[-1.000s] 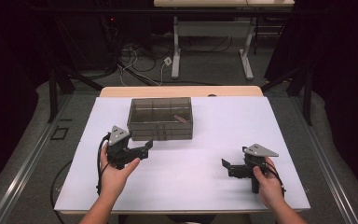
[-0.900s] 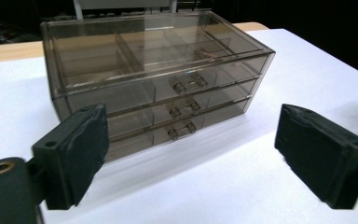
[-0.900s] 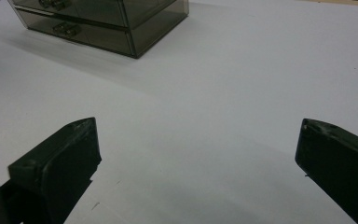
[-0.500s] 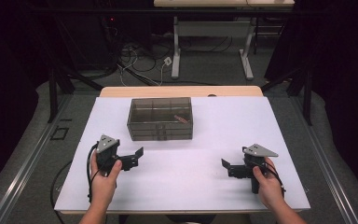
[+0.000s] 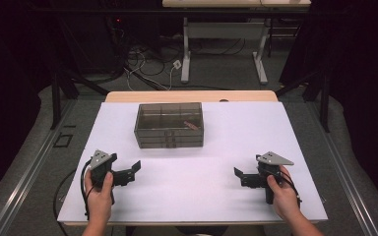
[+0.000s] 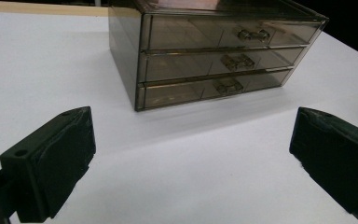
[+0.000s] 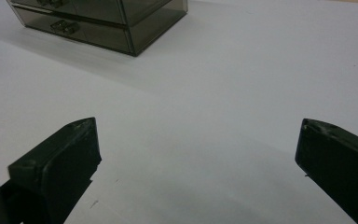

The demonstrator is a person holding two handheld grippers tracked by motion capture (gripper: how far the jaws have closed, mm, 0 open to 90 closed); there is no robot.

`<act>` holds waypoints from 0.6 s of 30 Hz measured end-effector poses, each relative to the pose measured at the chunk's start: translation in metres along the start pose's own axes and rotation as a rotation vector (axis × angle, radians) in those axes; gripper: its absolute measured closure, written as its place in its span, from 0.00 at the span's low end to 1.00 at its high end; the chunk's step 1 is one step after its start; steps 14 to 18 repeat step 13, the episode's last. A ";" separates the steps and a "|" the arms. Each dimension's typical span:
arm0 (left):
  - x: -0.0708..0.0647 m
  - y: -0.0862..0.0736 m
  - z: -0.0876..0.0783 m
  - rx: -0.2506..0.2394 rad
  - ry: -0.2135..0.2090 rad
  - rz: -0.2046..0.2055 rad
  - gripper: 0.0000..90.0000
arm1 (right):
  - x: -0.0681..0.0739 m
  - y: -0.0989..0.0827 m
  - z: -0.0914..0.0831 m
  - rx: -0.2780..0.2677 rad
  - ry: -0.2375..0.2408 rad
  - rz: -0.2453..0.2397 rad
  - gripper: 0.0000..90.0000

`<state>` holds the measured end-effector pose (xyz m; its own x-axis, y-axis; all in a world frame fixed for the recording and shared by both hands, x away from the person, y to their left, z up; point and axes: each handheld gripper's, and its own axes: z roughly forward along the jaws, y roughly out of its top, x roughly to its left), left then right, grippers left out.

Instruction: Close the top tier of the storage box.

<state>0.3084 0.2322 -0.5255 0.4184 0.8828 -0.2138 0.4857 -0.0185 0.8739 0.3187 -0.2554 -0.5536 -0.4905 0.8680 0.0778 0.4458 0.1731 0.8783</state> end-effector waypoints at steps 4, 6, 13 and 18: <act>0.003 -0.003 -0.001 -0.002 0.009 0.000 0.00 | 0.000 0.000 0.000 -0.001 0.000 0.002 0.00; 0.005 -0.005 -0.001 0.003 0.012 0.005 0.00 | 0.000 0.000 0.000 -0.001 0.001 0.005 0.00; 0.006 -0.007 0.001 0.004 0.020 0.017 0.00 | -0.001 0.000 0.000 -0.002 0.003 0.011 0.00; 0.006 -0.007 0.001 0.004 0.020 0.017 0.00 | -0.001 0.000 0.000 -0.002 0.003 0.011 0.00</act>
